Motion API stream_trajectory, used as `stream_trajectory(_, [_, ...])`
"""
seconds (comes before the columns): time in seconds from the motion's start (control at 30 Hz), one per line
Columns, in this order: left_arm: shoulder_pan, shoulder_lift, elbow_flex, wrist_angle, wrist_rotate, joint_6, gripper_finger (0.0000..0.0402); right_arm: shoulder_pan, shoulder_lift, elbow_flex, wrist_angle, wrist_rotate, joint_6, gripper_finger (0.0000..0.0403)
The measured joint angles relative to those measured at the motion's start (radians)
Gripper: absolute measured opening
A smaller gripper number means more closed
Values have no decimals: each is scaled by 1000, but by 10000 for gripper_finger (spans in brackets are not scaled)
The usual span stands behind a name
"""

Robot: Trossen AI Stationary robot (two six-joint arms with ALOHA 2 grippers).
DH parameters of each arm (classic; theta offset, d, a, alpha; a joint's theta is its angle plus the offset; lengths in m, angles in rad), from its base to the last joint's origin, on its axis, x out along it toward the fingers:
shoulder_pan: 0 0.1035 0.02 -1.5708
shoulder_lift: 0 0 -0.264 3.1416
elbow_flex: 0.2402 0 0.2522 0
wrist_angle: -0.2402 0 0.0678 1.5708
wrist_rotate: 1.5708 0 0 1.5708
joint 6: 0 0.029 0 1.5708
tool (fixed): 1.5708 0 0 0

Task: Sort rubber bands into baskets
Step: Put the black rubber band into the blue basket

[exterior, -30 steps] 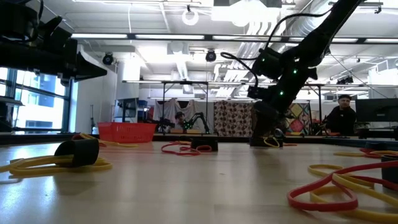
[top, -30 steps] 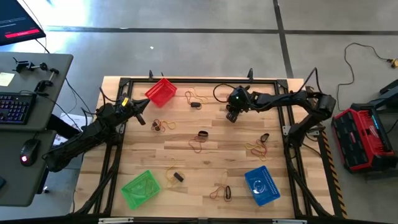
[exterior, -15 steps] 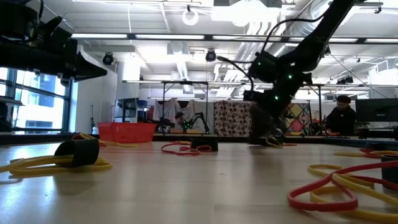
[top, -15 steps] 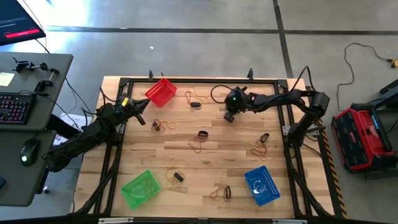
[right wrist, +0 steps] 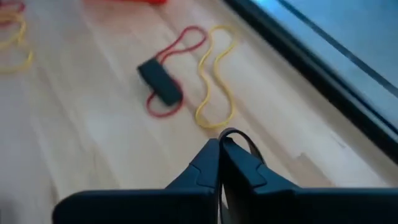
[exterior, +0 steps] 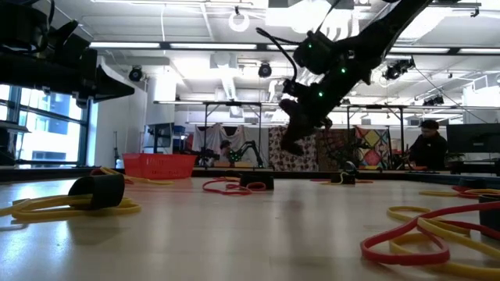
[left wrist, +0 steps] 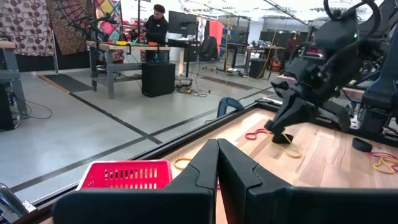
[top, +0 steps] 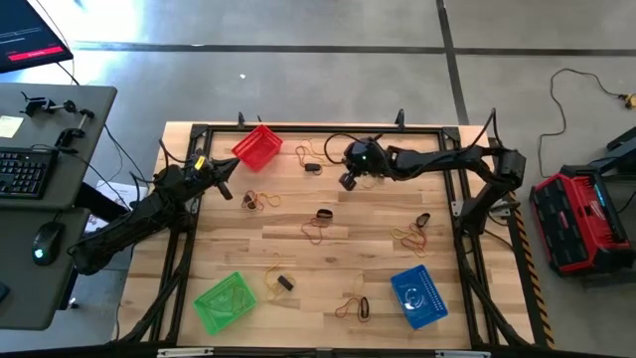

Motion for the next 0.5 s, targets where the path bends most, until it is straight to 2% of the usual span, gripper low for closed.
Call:
stream_trajectory(0.1, [0, 0, 0, 0, 0, 0, 1, 18, 0, 9, 2, 33, 52, 1])
stream_trajectory(0.27, [0, 0, 0, 0, 0, 0, 1, 25, 0, -13, -50, 17, 195, 1])
stream_trajectory(0.4, [0, 0, 0, 0, 0, 0, 1, 16, 0, -18, -174, -71, 399, 1])
stream_trajectory(0.5, [0, 0, 0, 0, 0, 0, 1, 55, 0, -18, -233, -139, 478, 1])
